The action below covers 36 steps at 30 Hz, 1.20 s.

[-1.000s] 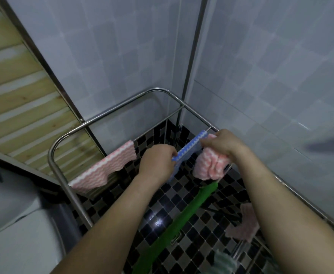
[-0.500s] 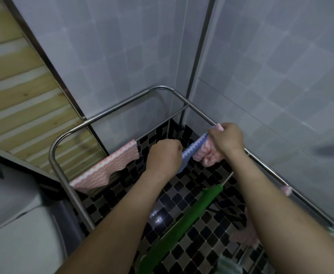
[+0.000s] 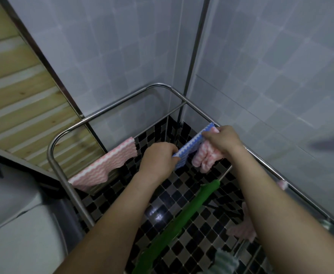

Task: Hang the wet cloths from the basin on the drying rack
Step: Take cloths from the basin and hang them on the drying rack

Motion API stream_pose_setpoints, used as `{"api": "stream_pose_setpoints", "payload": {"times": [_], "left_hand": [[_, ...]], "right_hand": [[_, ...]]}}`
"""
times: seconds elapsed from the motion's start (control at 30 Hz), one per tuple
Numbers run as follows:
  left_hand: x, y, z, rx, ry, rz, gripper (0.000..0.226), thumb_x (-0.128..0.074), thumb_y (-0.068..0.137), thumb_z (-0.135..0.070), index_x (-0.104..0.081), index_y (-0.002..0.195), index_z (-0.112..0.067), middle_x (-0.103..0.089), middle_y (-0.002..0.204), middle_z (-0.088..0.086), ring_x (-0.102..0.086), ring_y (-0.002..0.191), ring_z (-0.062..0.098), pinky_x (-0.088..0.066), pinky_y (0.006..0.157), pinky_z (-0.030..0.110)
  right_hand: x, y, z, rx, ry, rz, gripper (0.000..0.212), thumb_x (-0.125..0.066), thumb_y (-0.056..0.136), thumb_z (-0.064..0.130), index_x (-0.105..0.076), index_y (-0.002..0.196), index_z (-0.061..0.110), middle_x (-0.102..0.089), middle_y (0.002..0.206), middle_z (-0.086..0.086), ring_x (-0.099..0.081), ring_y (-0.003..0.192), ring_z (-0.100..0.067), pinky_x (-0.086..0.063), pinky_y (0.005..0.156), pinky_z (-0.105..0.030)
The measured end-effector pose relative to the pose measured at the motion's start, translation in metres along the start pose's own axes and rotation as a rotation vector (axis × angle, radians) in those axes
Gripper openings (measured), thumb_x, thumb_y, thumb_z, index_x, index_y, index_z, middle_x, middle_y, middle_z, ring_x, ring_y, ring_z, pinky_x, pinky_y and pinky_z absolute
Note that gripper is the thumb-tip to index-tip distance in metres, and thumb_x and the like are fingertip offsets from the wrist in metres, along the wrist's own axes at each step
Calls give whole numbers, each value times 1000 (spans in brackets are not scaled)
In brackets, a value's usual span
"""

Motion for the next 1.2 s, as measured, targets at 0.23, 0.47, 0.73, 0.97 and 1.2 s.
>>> {"api": "stream_pose_setpoints", "payload": {"times": [0.23, 0.47, 0.73, 0.97, 1.2], "left_hand": [[17, -46, -30, 87, -864, -35, 12, -74, 82, -22, -71, 92, -27, -71, 91, -7, -65, 82, 5, -50, 73, 13], [19, -92, -48, 190, -1040, -98, 19, -74, 83, -23, -66, 100, -21, -69, 96, 6, -68, 83, 13, -59, 71, 28], [41, -115, -42, 217, -1185, -100, 33, -55, 96, -26, -70, 87, 1, -69, 82, 17, -64, 72, 22, -53, 67, 30], [69, -129, -40, 181, -1204, -252, 32, -52, 97, -20, -72, 73, -28, -68, 73, -4, -63, 71, 13, -51, 69, 35], [91, -140, -39, 237, -1364, -185, 25, -55, 96, -24, -70, 78, -14, -71, 76, 10, -67, 73, 25, -55, 75, 40]], "right_hand": [[26, -67, 2, -200, 842, 262, 7, -67, 86, 16, -66, 87, 9, -67, 76, -9, -65, 61, -20, -57, 62, -33], [-1, -140, 19, -210, 1322, 540, 22, -52, 94, 19, -65, 87, 3, -71, 85, -18, -71, 74, -26, -59, 72, -38], [-14, -167, 21, -239, 1361, 591, 20, -55, 94, 17, -63, 105, 2, -68, 91, -10, -67, 66, -15, -55, 48, -21], [-10, -179, 32, -107, 1096, 559, 19, -63, 88, 22, -66, 98, 6, -62, 68, -3, -49, 40, -6, -35, 30, -14], [9, -191, 42, 146, 680, 427, 23, -67, 88, 33, -70, 78, 14, -62, 61, -3, -52, 46, -14, -38, 39, -19]]}}
Point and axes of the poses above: each hand's wrist, its own y-axis towards the middle knuckle, its own x-axis out of the back of the hand, z = x × y, the point moved 7 cm from there along y, towards the middle knuckle
